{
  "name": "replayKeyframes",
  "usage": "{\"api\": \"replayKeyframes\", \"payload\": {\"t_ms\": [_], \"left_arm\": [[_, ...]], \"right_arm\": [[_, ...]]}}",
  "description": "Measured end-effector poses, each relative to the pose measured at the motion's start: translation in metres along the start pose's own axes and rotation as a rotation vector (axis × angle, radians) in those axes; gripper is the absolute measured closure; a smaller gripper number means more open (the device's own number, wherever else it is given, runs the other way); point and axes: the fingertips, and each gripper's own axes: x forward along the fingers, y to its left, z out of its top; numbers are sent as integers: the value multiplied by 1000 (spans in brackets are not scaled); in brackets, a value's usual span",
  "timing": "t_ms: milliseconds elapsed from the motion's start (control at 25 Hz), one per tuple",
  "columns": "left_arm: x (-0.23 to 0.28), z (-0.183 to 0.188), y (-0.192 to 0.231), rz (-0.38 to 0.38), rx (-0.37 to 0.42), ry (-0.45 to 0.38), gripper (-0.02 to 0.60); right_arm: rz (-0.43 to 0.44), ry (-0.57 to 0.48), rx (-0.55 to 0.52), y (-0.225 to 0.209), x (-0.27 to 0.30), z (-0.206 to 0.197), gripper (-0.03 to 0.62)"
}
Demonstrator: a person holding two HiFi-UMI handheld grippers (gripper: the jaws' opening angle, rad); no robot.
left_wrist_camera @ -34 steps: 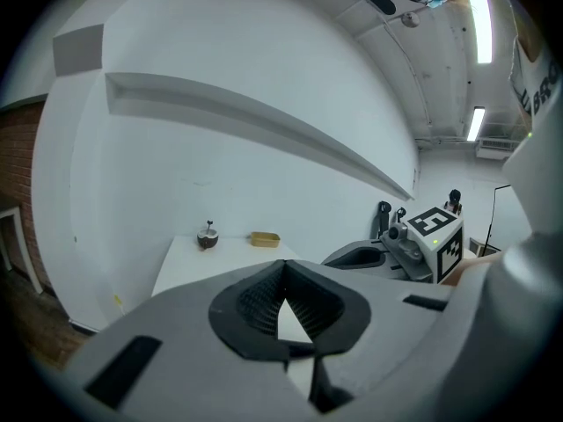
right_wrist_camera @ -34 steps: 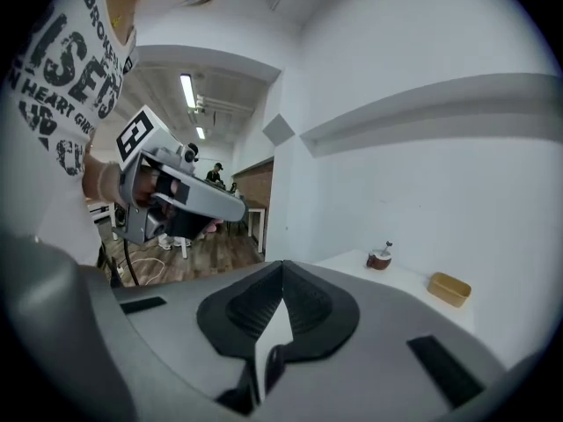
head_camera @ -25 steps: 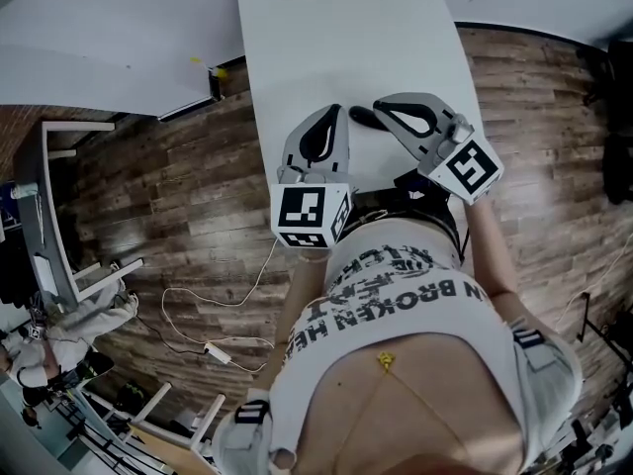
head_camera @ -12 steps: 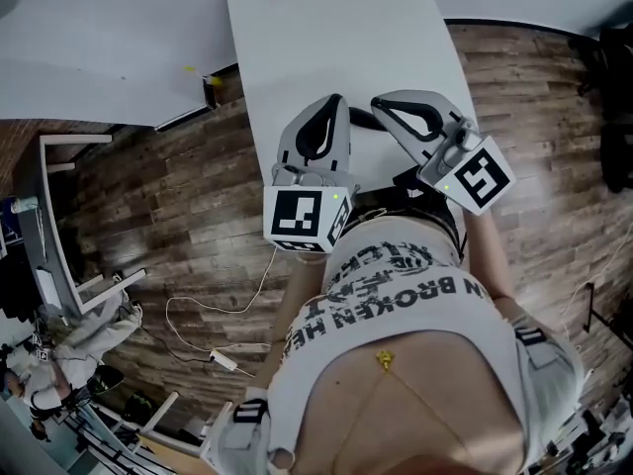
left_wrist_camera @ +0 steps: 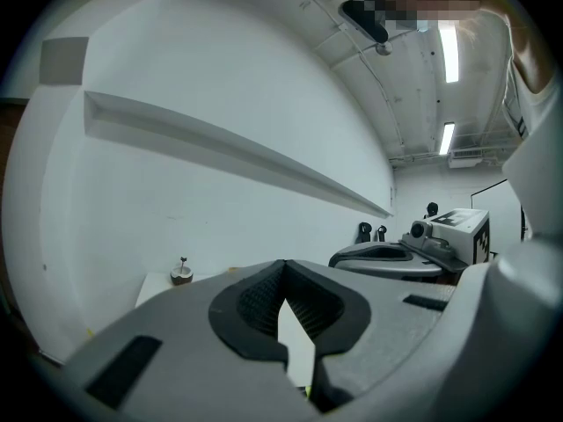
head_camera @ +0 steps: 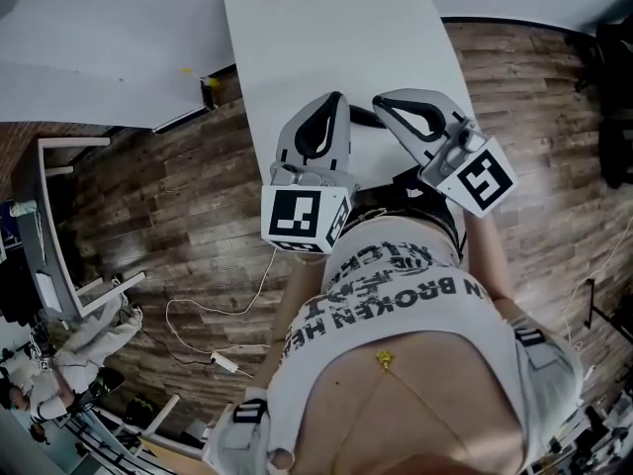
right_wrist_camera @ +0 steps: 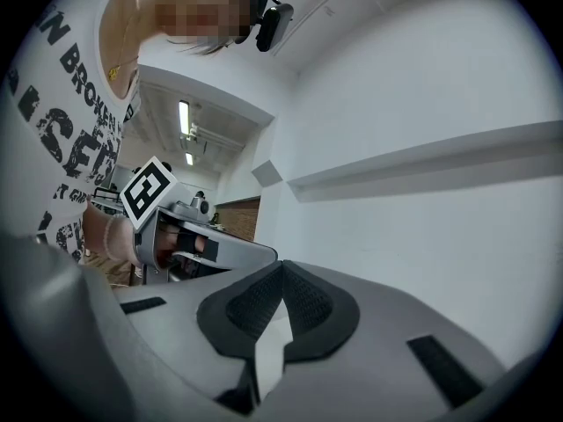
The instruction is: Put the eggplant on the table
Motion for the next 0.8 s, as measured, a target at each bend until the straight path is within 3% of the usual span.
{"api": "replayKeyframes", "payload": {"t_ms": [800], "left_arm": [[3,-7,0,-9,-2,16,583]], "right_arm": [[-41,3,9,-8,-10,0,586]]}}
